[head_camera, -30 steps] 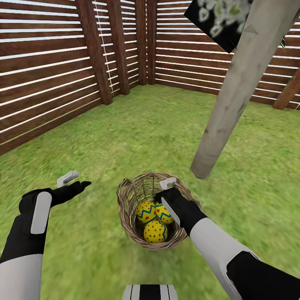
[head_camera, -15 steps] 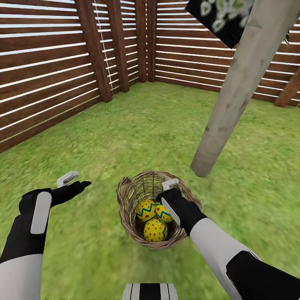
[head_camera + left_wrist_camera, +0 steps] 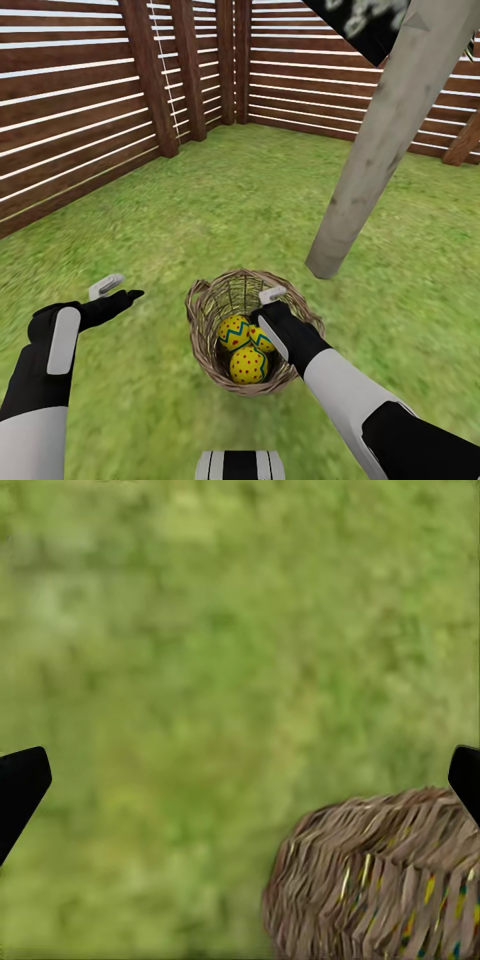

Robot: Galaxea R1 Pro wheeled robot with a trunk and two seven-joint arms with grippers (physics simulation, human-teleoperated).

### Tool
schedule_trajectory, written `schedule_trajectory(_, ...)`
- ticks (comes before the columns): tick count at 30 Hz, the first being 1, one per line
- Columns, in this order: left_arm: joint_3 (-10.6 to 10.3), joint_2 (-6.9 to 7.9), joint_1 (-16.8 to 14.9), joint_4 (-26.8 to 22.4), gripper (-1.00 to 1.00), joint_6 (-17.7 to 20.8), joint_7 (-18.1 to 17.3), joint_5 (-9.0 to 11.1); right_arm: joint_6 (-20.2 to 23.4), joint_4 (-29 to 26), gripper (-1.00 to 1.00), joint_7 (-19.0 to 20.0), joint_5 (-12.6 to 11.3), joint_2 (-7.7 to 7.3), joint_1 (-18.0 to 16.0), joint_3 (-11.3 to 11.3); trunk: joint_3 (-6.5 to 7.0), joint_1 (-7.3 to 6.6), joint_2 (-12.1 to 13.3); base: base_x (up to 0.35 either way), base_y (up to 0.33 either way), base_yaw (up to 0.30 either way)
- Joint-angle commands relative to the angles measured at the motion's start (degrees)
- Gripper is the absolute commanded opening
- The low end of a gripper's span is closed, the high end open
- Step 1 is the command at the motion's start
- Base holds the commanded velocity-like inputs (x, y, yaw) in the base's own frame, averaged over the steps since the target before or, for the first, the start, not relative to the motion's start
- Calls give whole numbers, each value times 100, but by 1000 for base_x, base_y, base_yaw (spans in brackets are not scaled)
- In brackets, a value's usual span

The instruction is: Take the three Easter eggs out of the wicker basket on the lawn in the garden, then place them on the lawn next to a single tree (choose any tree) so that all three eggs are next to the same tree and none are left in the basket.

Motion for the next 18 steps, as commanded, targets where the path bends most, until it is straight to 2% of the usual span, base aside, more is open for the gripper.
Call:
schedule_trajectory(1, 23, 1, -2, -7, 100, 23, 55, 63, 13, -1, 100, -55, -141, 0, -5, 22, -4, -1, -2, 0, 0, 0)
schedule_trajectory(2, 42, 1, -2, -7, 100, 23, 56, 63, 13, -1, 100, -58, -267, 0, -5, 23, -4, -1, -2, 0, 0, 0)
schedule_trajectory(5, 57, 1, -2, -8, 100, 23, 54, 63, 11, -6, 100, -61, -395, 0, -5, 24, -49, 4, -5, 0, 0, 0)
schedule_trajectory(14, 61, 1, -2, -11, 100, 30, 56, 68, 12, -7, 100, -66, -429, 0, -5, 25, -159, 17, -11, 0, 0, 0)
schedule_trajectory(18, 62, 11, -2, -9, 100, 32, 56, 181, 13, -1, 100, -89, -433, 0, -5, 25, -204, 22, -14, 0, 0, 0)
